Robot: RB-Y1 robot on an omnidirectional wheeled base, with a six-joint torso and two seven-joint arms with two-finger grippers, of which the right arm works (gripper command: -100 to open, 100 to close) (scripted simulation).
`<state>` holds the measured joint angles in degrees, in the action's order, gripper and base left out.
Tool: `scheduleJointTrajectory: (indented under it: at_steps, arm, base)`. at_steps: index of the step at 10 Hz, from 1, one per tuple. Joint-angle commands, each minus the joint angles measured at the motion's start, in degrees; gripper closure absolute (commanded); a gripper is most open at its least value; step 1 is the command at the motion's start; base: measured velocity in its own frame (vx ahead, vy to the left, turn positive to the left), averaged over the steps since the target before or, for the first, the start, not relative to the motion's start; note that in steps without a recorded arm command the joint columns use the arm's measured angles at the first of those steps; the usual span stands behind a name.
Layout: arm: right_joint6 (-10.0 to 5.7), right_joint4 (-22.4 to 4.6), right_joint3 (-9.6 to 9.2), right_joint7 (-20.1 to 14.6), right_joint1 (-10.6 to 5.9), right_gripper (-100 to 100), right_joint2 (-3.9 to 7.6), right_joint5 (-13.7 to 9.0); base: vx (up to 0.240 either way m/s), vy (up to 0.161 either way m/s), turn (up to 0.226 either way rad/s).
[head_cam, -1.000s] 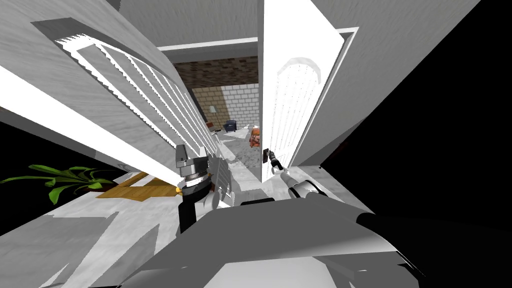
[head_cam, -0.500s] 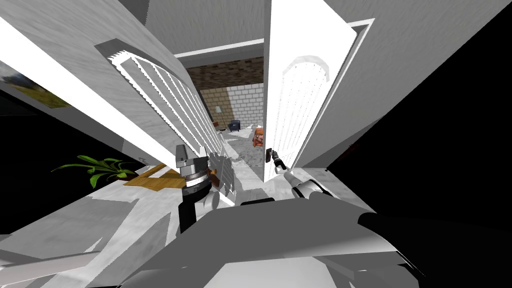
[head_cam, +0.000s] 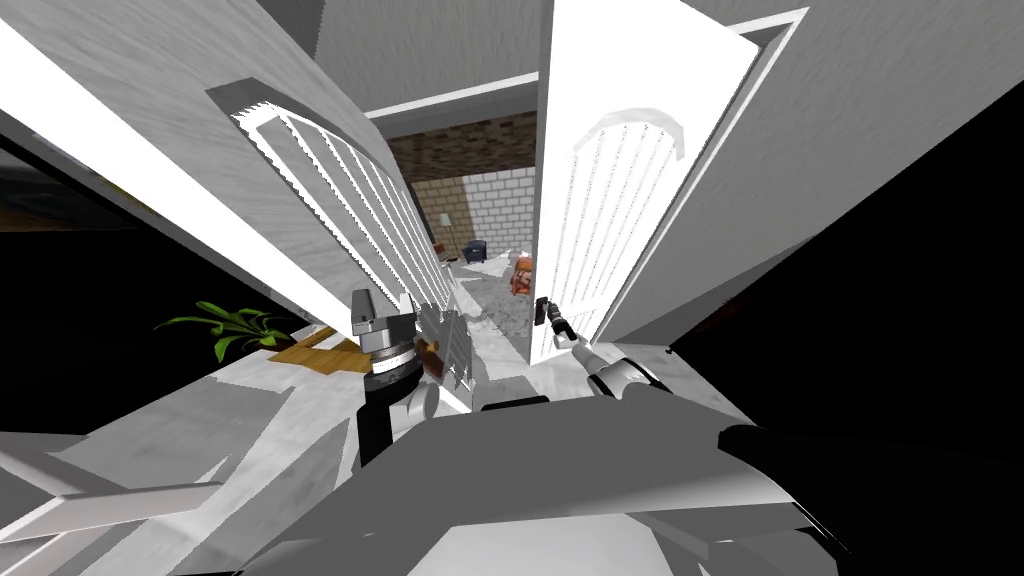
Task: Pull the door open
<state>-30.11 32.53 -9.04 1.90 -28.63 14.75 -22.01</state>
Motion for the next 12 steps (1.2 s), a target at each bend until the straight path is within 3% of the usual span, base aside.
scheduleJointTrajectory:
  at_steps: [1,5,6,12]
  arm:
    - [0.33,1.4,-1.10,-1.2,0.56,100,-0.20,-0.3]
    - [0.14,1.3,-1.82,-3.0,0.83,100,0.97,-0.8]
    - [0.19,1.1,-1.27,-2.6,0.97,100,1.37,-0.9]
    - [-0.67,2.2,-5.13,-7.8,1.79,100,4.15,0.1]
  base:
    - [0.158,0.028,0.091]
    - [0.174,0.000,0.047]
    - [0.091,-0.012,-0.006]
    - [-0.183,-0.075,0.156]
